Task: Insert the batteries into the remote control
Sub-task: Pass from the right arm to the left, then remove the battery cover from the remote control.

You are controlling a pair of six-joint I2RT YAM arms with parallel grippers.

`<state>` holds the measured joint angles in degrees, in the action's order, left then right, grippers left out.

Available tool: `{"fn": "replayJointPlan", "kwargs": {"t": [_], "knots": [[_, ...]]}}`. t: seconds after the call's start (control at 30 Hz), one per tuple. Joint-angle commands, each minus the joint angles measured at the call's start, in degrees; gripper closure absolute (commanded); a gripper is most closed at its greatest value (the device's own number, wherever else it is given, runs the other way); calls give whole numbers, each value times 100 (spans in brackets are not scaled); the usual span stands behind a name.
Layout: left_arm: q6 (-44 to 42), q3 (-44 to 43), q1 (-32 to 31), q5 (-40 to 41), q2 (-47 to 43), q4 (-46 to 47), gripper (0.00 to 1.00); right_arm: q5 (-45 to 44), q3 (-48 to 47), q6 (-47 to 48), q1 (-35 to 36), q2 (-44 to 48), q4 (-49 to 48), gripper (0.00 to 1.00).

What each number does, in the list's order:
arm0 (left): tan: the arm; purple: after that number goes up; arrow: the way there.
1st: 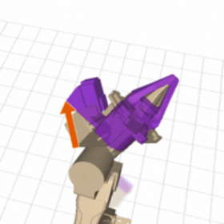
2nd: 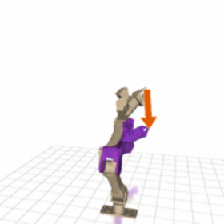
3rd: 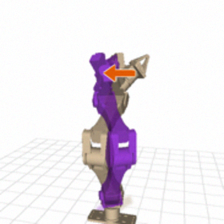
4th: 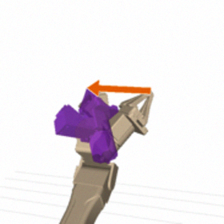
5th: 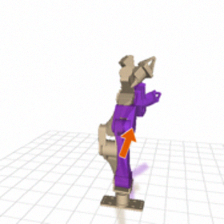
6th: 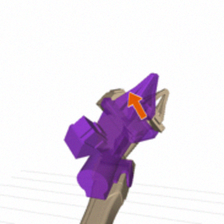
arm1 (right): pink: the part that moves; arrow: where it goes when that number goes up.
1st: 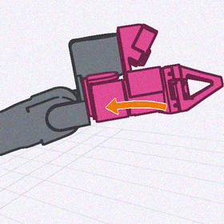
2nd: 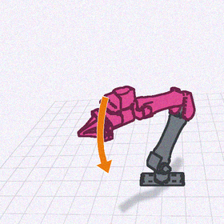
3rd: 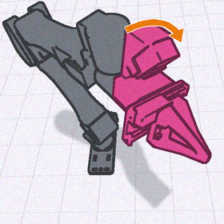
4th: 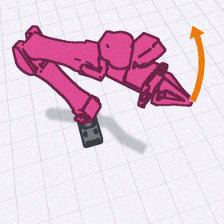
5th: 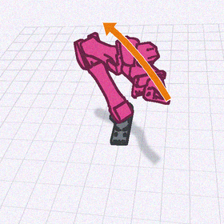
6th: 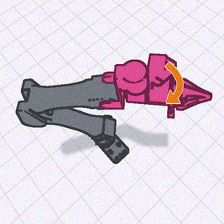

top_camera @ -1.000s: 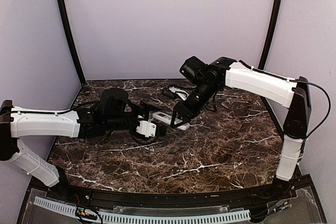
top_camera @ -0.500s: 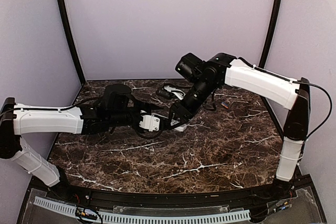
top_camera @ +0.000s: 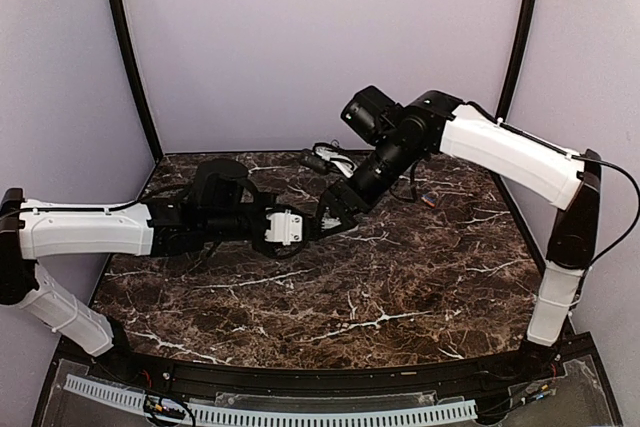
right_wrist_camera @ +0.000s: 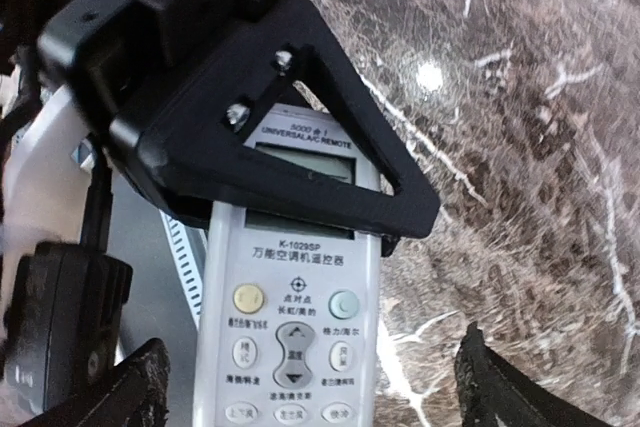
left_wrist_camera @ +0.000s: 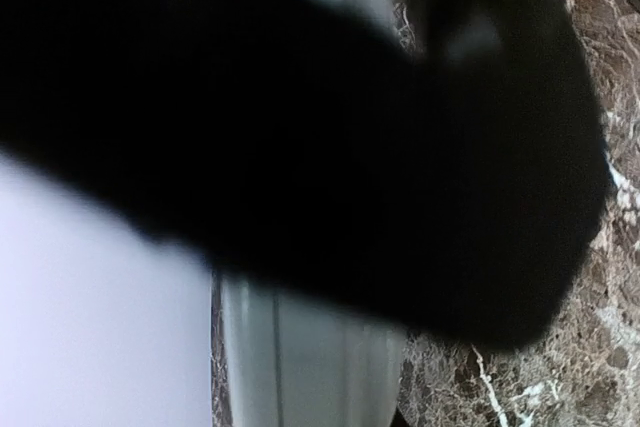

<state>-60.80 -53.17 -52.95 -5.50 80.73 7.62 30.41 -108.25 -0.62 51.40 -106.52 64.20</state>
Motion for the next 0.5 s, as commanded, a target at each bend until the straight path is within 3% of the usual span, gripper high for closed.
{"fn": "replayJointPlan", "kwargs": {"t": [0.0, 0.13, 0.3, 0.47], "knots": [[2001, -165, -22, -309, -469, 195, 100, -383, -39, 321, -6, 1011, -882, 1], [3834, -273, -21, -663, -583, 63, 100, -624, 999, 498, -71, 2278, -2592, 1], [6443, -413, -5, -895, -544, 79, 100, -704, 3656, 1248, -70, 4014, -5818, 1], [8367, -478, -5, -1369, -331, 106, 100, -531, 5113, 1922, 23, 4522, -7762, 9]]}}
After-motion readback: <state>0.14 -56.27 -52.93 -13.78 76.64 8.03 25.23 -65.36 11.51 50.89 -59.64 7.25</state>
